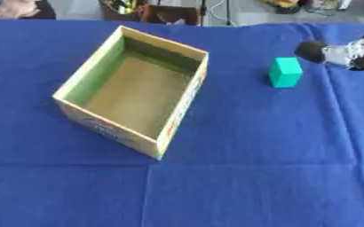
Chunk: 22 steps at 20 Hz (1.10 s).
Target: Pick up objects on the table and place them in the box.
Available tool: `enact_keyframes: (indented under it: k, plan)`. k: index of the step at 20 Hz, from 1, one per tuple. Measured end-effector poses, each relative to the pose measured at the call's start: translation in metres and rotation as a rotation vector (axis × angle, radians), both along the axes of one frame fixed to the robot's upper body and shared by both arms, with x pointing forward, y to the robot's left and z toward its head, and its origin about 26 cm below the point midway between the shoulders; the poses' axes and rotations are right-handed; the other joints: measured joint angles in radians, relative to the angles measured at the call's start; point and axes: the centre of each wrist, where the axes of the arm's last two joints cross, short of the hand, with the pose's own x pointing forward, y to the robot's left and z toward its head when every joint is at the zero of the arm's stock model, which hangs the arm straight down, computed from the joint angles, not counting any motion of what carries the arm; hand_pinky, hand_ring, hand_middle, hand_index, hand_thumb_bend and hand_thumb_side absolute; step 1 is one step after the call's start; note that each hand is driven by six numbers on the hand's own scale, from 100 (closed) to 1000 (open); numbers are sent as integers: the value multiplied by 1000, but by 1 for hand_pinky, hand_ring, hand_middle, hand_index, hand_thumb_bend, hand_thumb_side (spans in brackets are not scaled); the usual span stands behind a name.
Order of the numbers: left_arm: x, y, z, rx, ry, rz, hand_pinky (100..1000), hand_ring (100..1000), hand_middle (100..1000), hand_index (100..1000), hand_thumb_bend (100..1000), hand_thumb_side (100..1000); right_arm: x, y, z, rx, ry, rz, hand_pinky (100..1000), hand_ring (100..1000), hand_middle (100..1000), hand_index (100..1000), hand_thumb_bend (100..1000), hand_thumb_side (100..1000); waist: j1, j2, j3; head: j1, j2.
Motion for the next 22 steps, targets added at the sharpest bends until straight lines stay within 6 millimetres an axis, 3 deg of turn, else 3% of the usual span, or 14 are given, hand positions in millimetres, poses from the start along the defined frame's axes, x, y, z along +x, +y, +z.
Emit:
enact_keyframes:
  k: [2, 7, 8, 12, 17, 22]
  plan:
    - [0, -1, 0, 2, 3, -7, 673, 590, 708, 837, 100, 1000, 7, -5, -3, -62, 47, -40, 840, 950, 903, 972, 575, 789, 1, 0, 2, -5, -1]
    - [0, -2, 0, 2, 6, -17, 673, 590, 708, 837, 100, 1000, 25, -17, -9, -156, 138, -118, 840, 950, 903, 972, 575, 789, 2, 0, 4, -8, -4]
    - [0, -2, 0, 2, 7, -17, 673, 590, 709, 836, 100, 1000, 28, -20, -8, -168, 151, -130, 856, 964, 935, 998, 485, 696, 3, 0, 4, -8, -4]
    - [0, -2, 0, 5, 9, -21, 673, 590, 709, 835, 100, 1000, 39, -36, -15, -217, 234, -197, 864, 976, 945, 1000, 419, 592, 1, 0, 6, -19, -15]
    - [0, -3, -1, 7, 13, -26, 673, 590, 710, 835, 100, 1000, 56, -48, -17, -255, 307, -259, 870, 985, 950, 1000, 390, 531, -1, 5, 12, -36, -26]
    - [0, -3, -1, 9, 14, -28, 672, 590, 711, 834, 100, 1000, 74, -56, -20, -265, 389, -283, 883, 1000, 961, 1000, 420, 473, -1, 11, 18, -48, -32]
